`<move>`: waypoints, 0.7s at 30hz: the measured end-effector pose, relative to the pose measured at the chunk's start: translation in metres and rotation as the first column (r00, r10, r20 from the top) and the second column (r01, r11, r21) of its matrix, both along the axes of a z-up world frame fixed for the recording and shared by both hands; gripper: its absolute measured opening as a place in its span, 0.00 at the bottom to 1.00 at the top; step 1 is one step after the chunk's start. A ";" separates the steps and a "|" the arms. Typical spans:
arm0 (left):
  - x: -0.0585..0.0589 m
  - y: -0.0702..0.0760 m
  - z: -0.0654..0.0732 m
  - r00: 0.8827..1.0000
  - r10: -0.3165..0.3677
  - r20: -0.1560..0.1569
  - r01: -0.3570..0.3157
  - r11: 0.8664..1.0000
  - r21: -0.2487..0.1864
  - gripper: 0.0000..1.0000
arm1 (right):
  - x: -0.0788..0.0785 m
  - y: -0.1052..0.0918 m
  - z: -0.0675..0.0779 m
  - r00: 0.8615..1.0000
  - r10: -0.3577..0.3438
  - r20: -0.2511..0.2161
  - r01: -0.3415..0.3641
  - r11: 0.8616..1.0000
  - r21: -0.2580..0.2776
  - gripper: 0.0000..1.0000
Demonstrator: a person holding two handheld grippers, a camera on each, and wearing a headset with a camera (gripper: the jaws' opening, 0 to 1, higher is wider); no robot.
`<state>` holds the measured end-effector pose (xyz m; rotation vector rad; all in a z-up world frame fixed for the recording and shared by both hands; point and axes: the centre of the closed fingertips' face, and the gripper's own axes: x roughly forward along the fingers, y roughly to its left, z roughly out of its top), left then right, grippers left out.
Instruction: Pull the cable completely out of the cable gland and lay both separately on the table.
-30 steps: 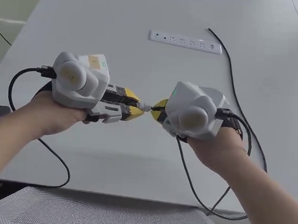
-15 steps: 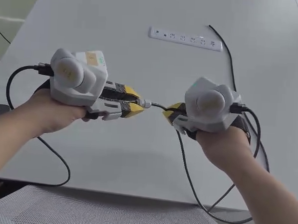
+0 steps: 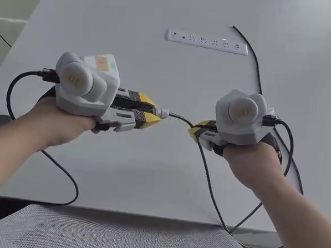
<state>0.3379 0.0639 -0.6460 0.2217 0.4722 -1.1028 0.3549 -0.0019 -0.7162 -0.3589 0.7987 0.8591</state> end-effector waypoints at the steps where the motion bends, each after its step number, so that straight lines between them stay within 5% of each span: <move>1: 0.000 0.000 0.000 1.000 0.000 0.000 0.000 1.000 0.001 0.15 | 0.000 0.000 0.000 1.000 0.003 0.003 -0.003 1.000 -0.002 0.00; 7: 0.001 0.001 0.000 1.000 0.000 0.003 0.000 1.000 0.003 0.15 | -0.003 0.002 0.002 0.999 0.044 0.010 -0.044 0.999 0.010 0.01; 13: 0.001 0.001 -0.001 1.000 -0.003 0.000 0.003 1.000 0.009 0.15 | -0.005 0.018 0.026 0.995 0.083 0.063 -0.087 0.994 0.064 0.14; 18: 0.001 0.000 0.000 1.000 -0.006 0.003 0.006 1.000 0.006 0.15 | -0.007 0.033 0.042 0.968 0.186 0.166 -0.191 0.982 0.009 0.16; 21: 0.001 -0.001 0.001 1.000 -0.006 0.005 0.006 1.000 0.003 0.15 | -0.008 0.048 0.054 0.930 0.270 0.250 -0.273 0.962 -0.025 0.13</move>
